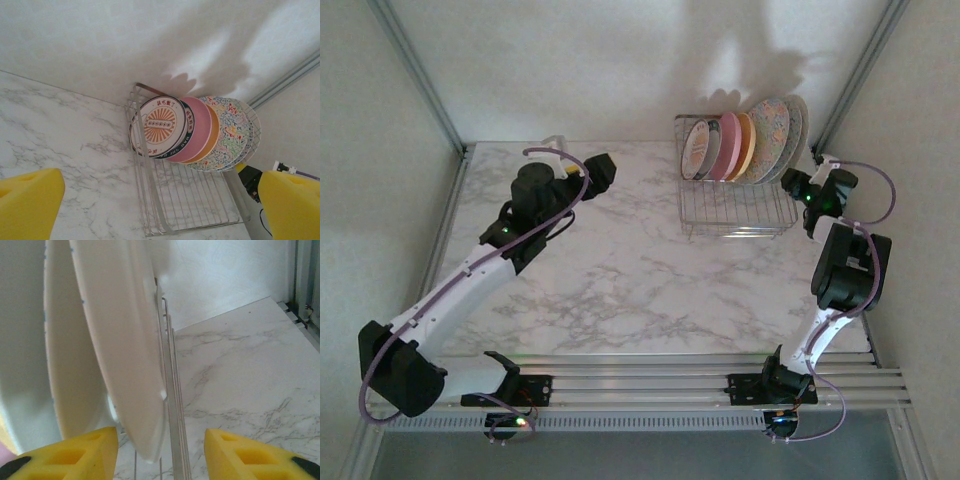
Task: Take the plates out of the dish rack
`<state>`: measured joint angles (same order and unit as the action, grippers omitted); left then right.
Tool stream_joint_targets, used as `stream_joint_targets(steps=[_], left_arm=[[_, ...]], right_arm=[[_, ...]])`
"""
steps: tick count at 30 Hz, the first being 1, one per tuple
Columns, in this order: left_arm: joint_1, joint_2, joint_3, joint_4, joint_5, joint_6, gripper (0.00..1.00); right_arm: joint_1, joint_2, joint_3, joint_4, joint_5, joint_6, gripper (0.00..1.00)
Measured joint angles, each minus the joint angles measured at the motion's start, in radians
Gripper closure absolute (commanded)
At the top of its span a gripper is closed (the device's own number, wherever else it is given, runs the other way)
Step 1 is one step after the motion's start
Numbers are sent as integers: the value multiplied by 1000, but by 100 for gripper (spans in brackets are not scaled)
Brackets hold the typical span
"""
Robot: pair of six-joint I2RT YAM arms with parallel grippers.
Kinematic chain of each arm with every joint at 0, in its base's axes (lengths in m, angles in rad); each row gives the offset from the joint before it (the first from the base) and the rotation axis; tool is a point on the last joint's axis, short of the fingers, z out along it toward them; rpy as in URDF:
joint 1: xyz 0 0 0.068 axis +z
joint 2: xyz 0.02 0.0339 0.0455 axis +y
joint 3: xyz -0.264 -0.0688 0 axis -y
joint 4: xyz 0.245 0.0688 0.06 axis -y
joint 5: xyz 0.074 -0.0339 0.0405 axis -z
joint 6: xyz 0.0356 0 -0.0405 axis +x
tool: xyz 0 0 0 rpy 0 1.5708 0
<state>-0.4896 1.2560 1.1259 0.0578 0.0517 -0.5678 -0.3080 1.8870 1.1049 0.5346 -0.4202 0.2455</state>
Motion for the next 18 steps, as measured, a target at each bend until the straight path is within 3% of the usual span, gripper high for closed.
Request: stream_joint_targets(steps=[18], left_arm=[[-6,41,16,102,121,-13,1]], right_arm=[[3,50,101,-12,-3,-53,65]])
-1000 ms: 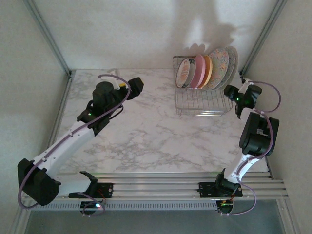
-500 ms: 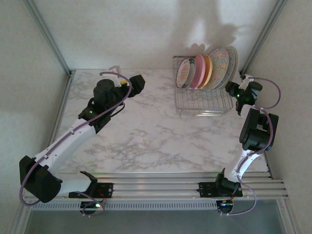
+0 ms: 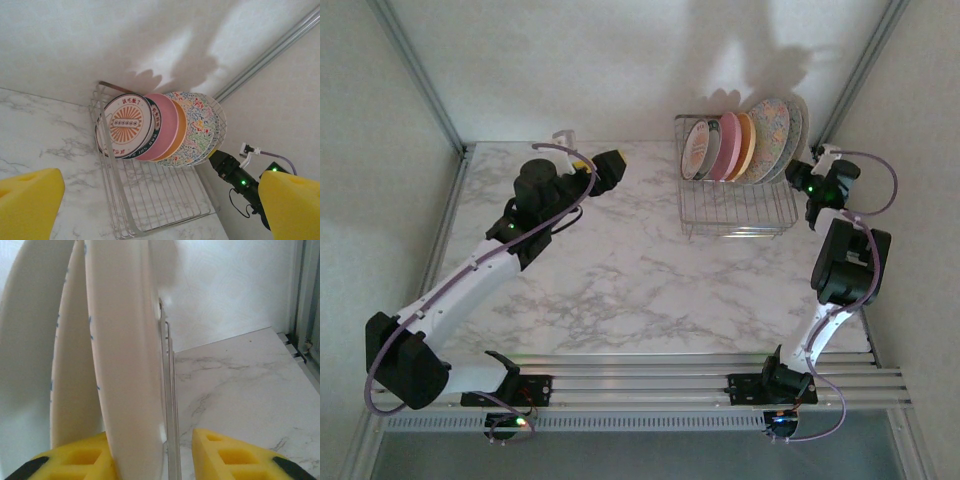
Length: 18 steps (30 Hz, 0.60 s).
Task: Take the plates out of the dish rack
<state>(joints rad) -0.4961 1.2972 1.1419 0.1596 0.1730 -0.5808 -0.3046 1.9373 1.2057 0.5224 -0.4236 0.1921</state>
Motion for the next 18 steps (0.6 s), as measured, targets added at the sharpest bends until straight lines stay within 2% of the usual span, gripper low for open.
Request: stream_joint_targets(steps=[18], left_arm=[[-9,0,7,1,11,-7,1]], right_arm=[[22,51,74,-30,0,-19,73]])
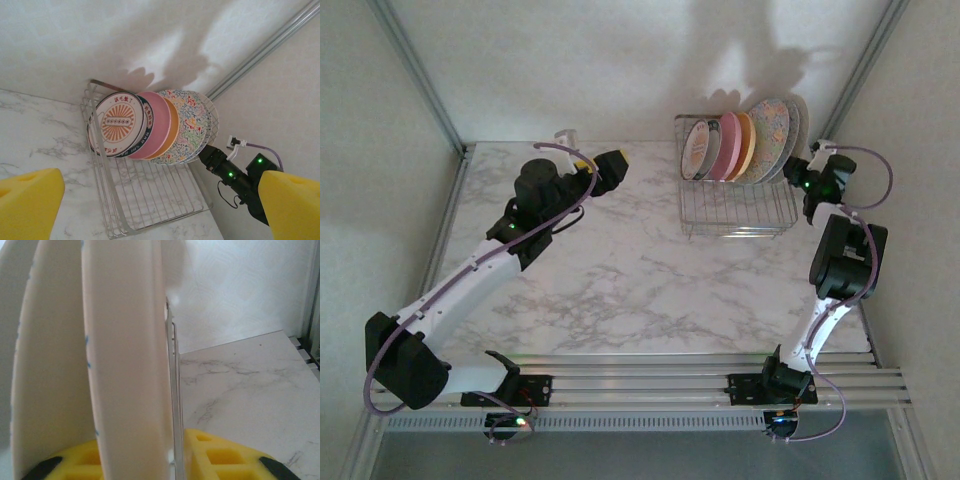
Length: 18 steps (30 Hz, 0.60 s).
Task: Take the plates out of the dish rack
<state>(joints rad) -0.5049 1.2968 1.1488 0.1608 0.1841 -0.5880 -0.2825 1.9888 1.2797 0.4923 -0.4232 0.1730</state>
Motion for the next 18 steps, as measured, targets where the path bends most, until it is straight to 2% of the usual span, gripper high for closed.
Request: stream_joint_targets(steps=[9,14,18], left_arm=[[-5,0,1,0,0,-3,1],[-5,0,2,-1,0,-3,1],[-5,0,2,-1,0,-8,1]], right_arm=[[13,20,26,-15,25,-13,83],[20,20,28,-19,80,-27,95],[25,19,28,-20,110,-32,98]])
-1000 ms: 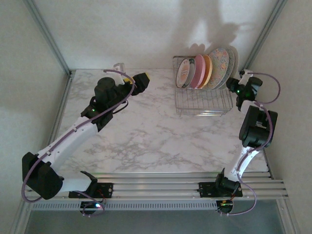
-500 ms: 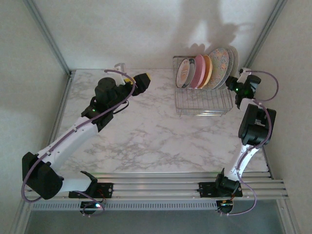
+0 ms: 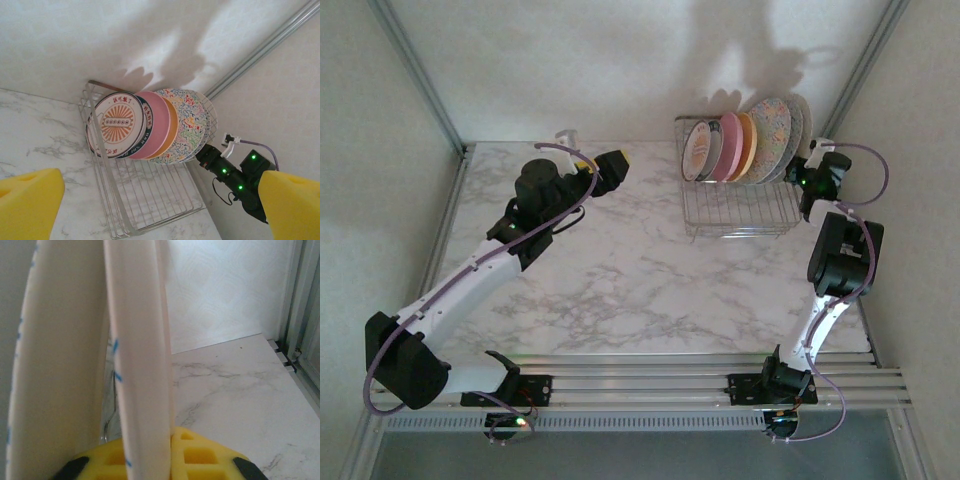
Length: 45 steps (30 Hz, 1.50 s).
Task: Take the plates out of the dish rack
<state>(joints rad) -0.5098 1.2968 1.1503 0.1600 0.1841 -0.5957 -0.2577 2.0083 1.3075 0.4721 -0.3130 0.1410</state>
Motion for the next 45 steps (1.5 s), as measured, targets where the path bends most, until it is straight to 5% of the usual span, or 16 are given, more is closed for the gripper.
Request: stream_joint_targets(steps=[45], left_arm=[[0,0,0,2,2,-10,0]], right_arm=[[62,-291,-5,-238,291,-79,100]])
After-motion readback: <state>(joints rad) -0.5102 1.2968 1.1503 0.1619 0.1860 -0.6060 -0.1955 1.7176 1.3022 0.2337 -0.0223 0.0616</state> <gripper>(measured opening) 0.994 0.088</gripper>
